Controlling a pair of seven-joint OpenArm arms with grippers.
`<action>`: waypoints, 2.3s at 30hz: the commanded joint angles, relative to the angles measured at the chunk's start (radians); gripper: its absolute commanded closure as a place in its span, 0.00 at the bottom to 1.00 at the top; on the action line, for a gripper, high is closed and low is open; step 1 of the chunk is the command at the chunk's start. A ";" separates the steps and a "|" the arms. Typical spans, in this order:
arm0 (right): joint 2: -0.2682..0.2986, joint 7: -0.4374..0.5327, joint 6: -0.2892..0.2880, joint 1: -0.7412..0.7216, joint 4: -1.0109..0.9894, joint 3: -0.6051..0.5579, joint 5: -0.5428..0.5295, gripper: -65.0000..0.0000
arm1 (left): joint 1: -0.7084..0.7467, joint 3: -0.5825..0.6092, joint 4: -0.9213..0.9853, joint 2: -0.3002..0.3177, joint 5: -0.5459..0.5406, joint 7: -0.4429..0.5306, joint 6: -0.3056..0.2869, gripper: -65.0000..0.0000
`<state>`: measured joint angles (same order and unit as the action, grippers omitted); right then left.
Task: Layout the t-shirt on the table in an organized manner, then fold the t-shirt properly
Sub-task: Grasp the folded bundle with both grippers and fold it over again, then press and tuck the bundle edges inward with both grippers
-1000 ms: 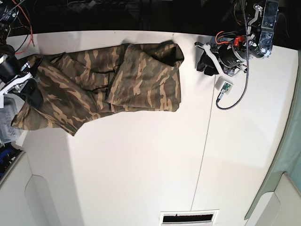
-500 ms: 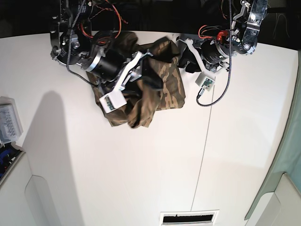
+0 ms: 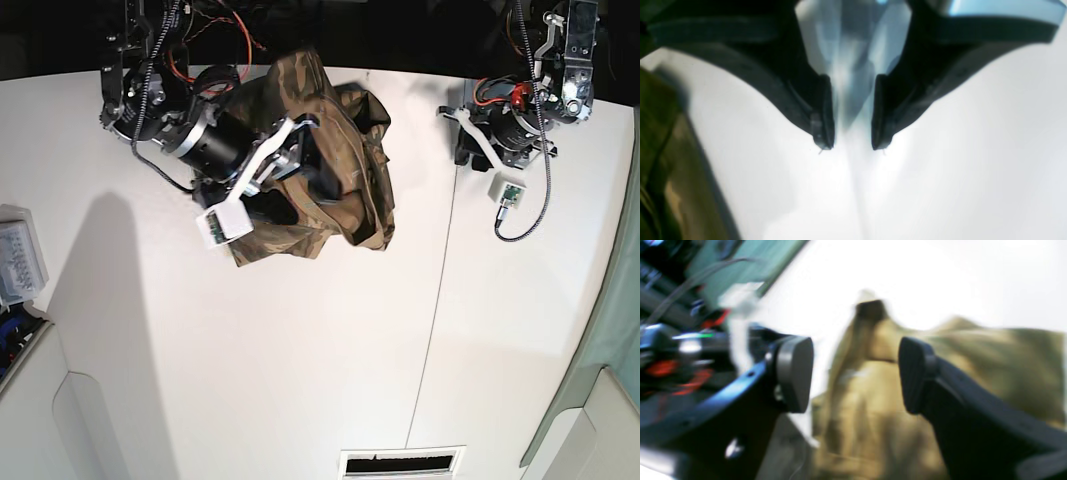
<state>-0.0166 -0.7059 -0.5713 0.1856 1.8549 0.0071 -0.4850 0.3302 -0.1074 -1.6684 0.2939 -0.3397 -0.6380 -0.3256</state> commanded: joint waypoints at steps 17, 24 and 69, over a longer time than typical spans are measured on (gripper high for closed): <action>0.068 0.097 -0.002 -0.170 -0.300 0.291 0.007 1.00 | 0.116 0.341 -0.405 0.033 -0.028 0.063 -0.105 1.00; 0.075 0.116 -0.006 -0.224 -0.511 0.259 0.037 1.00 | 0.042 0.374 -0.168 -0.011 0.016 0.088 -0.104 1.00; 0.138 0.137 -0.011 -0.132 -0.402 0.425 -0.096 1.00 | -0.161 0.253 -0.182 0.058 0.009 -0.006 0.112 1.00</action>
<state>0.1123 -0.5896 -0.5724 0.0681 1.4342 0.4282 -0.5632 0.1757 0.1501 -1.8336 0.3450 -0.3325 -0.6571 -0.2157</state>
